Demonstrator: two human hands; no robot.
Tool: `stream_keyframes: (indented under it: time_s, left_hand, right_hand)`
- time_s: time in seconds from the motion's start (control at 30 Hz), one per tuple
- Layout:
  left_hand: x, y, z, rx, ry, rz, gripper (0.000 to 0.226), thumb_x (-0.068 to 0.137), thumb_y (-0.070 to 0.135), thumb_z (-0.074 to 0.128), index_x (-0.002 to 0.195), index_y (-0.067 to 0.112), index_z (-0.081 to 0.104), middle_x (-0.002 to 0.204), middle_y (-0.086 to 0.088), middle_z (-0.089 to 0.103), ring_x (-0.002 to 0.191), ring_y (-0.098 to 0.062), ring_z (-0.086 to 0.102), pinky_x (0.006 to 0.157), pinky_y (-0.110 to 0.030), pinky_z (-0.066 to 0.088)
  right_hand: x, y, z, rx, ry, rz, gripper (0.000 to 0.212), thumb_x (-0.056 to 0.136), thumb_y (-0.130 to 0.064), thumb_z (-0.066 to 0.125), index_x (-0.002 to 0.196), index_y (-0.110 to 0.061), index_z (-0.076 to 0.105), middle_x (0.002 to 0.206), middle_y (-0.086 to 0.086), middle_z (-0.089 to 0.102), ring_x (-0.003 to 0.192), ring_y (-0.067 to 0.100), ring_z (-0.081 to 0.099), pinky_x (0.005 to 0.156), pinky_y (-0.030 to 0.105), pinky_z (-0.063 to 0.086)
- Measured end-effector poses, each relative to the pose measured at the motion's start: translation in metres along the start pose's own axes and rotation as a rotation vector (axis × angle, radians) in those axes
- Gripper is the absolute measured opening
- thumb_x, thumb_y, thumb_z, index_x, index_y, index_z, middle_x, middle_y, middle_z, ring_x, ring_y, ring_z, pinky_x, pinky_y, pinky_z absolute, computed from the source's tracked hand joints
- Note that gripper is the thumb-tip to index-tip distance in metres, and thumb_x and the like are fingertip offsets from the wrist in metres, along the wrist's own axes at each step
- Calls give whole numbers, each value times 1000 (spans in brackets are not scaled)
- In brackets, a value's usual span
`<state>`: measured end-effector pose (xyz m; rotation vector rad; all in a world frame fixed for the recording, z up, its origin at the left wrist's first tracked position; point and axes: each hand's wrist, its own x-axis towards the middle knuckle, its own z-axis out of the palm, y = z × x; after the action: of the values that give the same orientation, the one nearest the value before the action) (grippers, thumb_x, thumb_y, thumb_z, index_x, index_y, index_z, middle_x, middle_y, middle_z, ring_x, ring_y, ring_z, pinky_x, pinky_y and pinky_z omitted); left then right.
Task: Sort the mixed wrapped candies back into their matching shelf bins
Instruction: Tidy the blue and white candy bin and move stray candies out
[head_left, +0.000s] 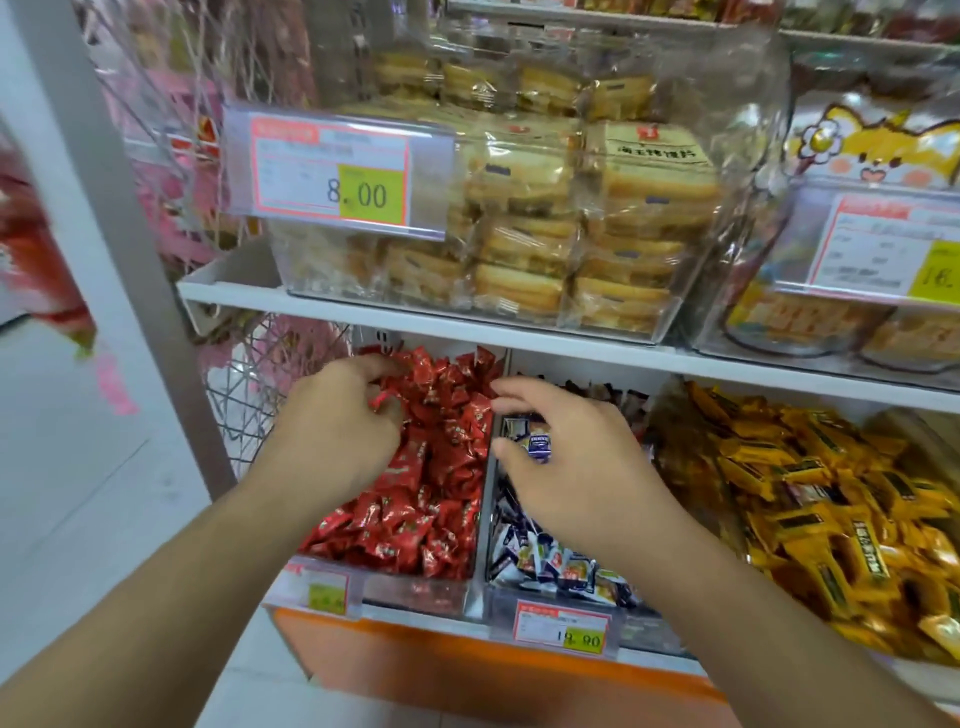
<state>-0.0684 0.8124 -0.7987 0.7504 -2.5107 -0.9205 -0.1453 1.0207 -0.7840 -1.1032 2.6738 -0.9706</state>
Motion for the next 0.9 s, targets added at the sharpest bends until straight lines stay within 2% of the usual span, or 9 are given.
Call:
stream_keyframes:
  time_s: [0.07, 0.17, 0.23, 0.33, 0.4, 0.5, 0.6, 0.73, 0.9]
  left_hand:
    - [-2, 4, 4, -47, -16, 36, 31, 87, 26, 61, 112, 43, 69, 106, 10, 74, 99, -11, 70, 91, -29, 57]
    - [-8, 17, 12, 28, -39, 142, 29, 93, 24, 63, 116, 40, 70, 111, 13, 71, 87, -11, 70, 69, -6, 47]
    - [-14, 28, 20, 75, -50, 221, 30, 94, 23, 63, 119, 39, 69, 118, 13, 68, 89, -11, 69, 64, 2, 36]
    - [-24, 47, 34, 105, -91, 369, 30, 94, 20, 64, 120, 35, 69, 115, 20, 59, 107, -6, 58, 83, 0, 29]
    - [-28, 56, 47, 101, -139, 438, 31, 94, 19, 65, 121, 34, 69, 113, 23, 56, 103, 2, 52, 88, 3, 26]
    - [-32, 76, 73, 78, -242, 467, 30, 97, 21, 65, 123, 35, 66, 114, 21, 56, 95, 6, 53, 80, 0, 33]
    - [-26, 100, 105, 62, -336, 480, 29, 98, 24, 67, 125, 34, 65, 111, 15, 59, 93, 5, 57, 77, -7, 42]
    - [-2, 125, 155, 181, -414, 529, 36, 89, 32, 77, 123, 29, 64, 108, 4, 70, 98, -16, 67, 85, -30, 56]
    - [27, 137, 197, 426, -561, 619, 41, 77, 51, 80, 104, 29, 58, 99, 2, 66, 91, -22, 64, 75, -31, 51]
  right_hand:
    - [-6, 13, -10, -81, 9, 37, 51, 103, -28, 61, 150, -37, 44, 143, -22, 54, 49, -3, 57, 56, 10, 42]
    - [-20, 37, -37, -191, 43, 115, 45, 103, -22, 59, 143, -39, 51, 135, -15, 61, 68, -3, 63, 61, 9, 46]
    - [-30, 54, -57, -241, 59, 178, 45, 101, -16, 59, 140, -38, 54, 115, -7, 69, 64, 3, 62, 55, 14, 48]
    - [-41, 76, -80, -296, 92, 258, 41, 99, -15, 61, 135, -32, 58, 110, -5, 65, 57, 7, 56, 51, 11, 45]
    - [-48, 87, -86, -336, 85, 277, 36, 97, -19, 65, 130, -32, 60, 120, -5, 64, 69, 0, 52, 55, 2, 38]
    - [-56, 98, -89, -314, 31, 299, 40, 98, -28, 67, 136, -32, 58, 140, -10, 57, 99, 6, 58, 73, 2, 36]
    - [-55, 104, -92, -234, 15, 342, 44, 98, -33, 68, 139, -35, 55, 146, -11, 52, 86, 3, 61, 59, 5, 39]
    - [-54, 112, -92, -189, 20, 331, 47, 97, -35, 69, 141, -34, 53, 143, -7, 54, 86, 7, 64, 64, 12, 44]
    - [-56, 117, -94, -167, 7, 324, 46, 99, -36, 67, 142, -32, 52, 154, -7, 44, 128, 20, 54, 84, 23, 47]
